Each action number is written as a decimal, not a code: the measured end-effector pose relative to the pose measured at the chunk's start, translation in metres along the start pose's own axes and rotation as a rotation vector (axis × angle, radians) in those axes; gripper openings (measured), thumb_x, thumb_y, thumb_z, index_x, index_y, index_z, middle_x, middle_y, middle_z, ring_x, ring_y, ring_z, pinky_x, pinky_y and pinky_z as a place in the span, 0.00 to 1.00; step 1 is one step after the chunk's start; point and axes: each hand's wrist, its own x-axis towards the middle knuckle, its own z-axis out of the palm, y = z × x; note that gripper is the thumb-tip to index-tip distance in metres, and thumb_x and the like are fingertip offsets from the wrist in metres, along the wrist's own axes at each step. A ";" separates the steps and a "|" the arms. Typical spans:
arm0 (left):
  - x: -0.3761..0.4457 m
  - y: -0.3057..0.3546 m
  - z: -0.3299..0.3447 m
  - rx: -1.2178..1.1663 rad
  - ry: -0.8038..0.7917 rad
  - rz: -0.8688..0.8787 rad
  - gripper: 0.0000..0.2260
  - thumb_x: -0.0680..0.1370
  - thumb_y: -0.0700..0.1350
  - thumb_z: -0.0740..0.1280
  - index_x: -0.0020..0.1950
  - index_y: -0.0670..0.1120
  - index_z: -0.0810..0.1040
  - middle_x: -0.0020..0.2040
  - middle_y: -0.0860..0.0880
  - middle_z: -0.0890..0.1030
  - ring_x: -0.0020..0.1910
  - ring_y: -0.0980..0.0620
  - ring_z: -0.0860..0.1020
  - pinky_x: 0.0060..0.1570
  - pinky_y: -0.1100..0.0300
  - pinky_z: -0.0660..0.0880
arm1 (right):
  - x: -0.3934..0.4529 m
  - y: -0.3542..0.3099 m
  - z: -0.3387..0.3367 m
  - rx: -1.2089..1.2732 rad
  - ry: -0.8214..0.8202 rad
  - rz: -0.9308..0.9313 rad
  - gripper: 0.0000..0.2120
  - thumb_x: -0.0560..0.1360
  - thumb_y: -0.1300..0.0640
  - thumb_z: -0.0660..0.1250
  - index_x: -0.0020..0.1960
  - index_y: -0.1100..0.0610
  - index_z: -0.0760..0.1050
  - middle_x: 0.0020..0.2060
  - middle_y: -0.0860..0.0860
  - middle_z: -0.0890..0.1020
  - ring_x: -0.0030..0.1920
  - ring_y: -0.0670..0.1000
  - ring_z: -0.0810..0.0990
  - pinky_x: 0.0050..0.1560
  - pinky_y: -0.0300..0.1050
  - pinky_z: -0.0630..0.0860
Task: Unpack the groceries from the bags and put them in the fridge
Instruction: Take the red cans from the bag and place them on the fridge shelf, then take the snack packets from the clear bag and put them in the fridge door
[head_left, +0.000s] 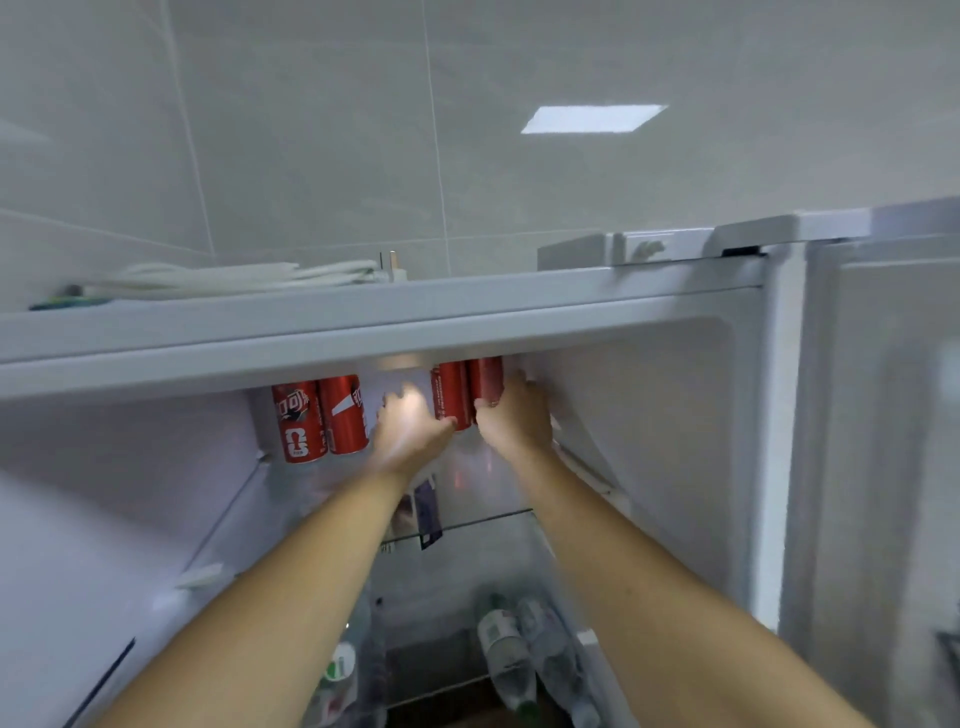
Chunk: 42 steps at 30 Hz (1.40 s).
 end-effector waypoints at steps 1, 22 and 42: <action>-0.015 -0.002 -0.005 0.034 0.005 0.039 0.22 0.76 0.55 0.70 0.61 0.43 0.70 0.59 0.41 0.74 0.60 0.41 0.75 0.53 0.50 0.75 | -0.016 0.000 -0.008 -0.027 -0.019 -0.033 0.23 0.79 0.49 0.68 0.69 0.59 0.70 0.62 0.60 0.78 0.63 0.62 0.77 0.58 0.53 0.76; -0.401 -0.085 -0.168 0.470 0.299 -0.036 0.28 0.79 0.57 0.66 0.78 0.52 0.66 0.68 0.48 0.73 0.69 0.44 0.69 0.61 0.48 0.75 | -0.316 -0.048 -0.090 0.108 -0.417 -0.859 0.26 0.79 0.39 0.68 0.72 0.52 0.73 0.66 0.49 0.77 0.66 0.54 0.71 0.65 0.52 0.72; -1.032 0.090 -0.225 0.958 0.621 -1.063 0.27 0.80 0.58 0.63 0.78 0.52 0.67 0.67 0.51 0.74 0.67 0.48 0.71 0.54 0.50 0.78 | -0.814 -0.029 -0.300 0.891 -1.240 -1.429 0.26 0.78 0.41 0.70 0.70 0.54 0.76 0.64 0.49 0.79 0.67 0.53 0.74 0.65 0.38 0.65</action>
